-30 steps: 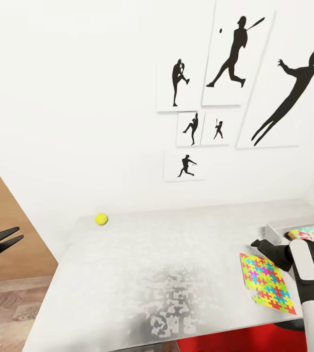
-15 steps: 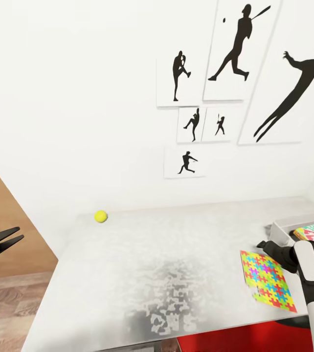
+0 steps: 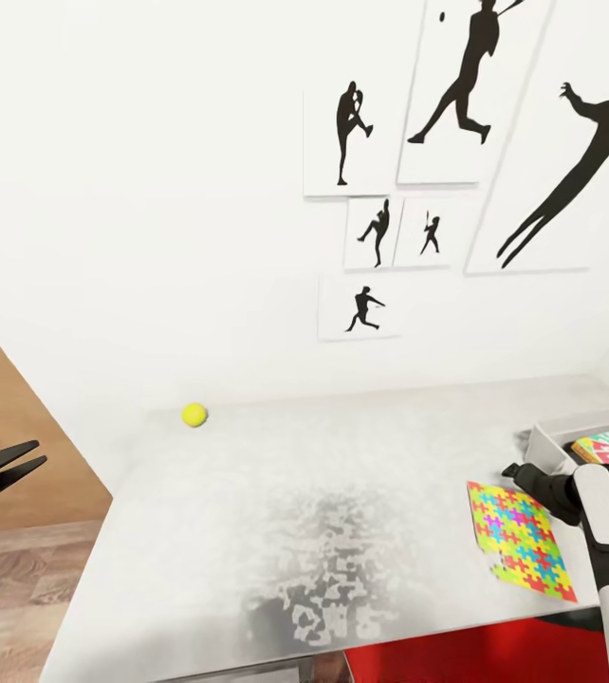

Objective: Put all the toys in the child's room - the three board games (two on the bed and one on the table), the two jigsaw puzzles on the table, and the tennis ball on the table - inside the toy box on the table in the child's room.

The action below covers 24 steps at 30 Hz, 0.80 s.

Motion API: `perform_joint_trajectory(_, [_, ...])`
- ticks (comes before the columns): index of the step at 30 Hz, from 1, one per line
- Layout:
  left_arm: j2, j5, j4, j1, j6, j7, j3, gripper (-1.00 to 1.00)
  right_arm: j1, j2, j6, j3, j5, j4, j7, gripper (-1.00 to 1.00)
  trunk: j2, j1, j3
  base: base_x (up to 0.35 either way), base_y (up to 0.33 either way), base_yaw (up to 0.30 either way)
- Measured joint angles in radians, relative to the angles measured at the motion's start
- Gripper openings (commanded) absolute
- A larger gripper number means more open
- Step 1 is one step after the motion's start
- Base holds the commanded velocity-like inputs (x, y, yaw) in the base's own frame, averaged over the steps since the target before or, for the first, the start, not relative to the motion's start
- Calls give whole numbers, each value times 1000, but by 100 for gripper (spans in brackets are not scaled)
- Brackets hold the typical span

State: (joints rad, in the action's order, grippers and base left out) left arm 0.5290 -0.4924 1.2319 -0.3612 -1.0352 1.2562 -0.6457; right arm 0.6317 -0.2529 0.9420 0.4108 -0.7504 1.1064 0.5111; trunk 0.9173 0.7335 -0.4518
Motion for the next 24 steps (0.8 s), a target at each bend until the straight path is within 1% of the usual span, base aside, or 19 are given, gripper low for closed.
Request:
perform_joint_trajectory(3, [0, 0, 0, 0, 0, 0, 0, 100, 0, 0, -1, 2, -3, 5, -1, 100, 0, 0, -3, 0, 0, 0])
perform_joint_trajectory(5, [0, 0, 0, 0, 0, 0, 0, 100, -1, 1, -5, 11, -17, 10, -1, 100, 0, 0, -4, 0, 0, 0])
perform_joint_trajectory(8, [0, 0, 0, 0, 1, -1, 0, 100, -1, 1, -5, 21, -13, 11, -1, 100, 0, 0, -4, 0, 0, 0])
perform_joint_trajectory(14, [0, 0, 0, 0, 1, 0, 0, 100, -2, 1, -23, 26, -15, 8, -1, 100, 0, 0, -4, 0, 4, 0])
perform_joint_trajectory(16, [0, 0, 0, 0, 1, 0, 0, 100, -1, 1, -26, 27, -5, 4, -1, 100, 0, 0, -4, 0, 81, 0])
perform_joint_trajectory(17, [0, 0, 0, 0, 1, 0, 0, 100, -1, 1, -28, 27, -5, -16, -1, 100, 0, 0, -4, 0, 124, 0])
perform_joint_trajectory(18, [0, 0, 0, 0, 0, 0, 0, 100, -1, 2, -25, 27, 4, -27, -1, 100, 0, 0, -4, 0, 110, 0])
perform_joint_trajectory(24, [0, 0, 0, 0, 1, 0, 0, 100, -1, 3, -33, 27, -4, -26, -1, 100, 0, 0, -4, 0, 37, 0])
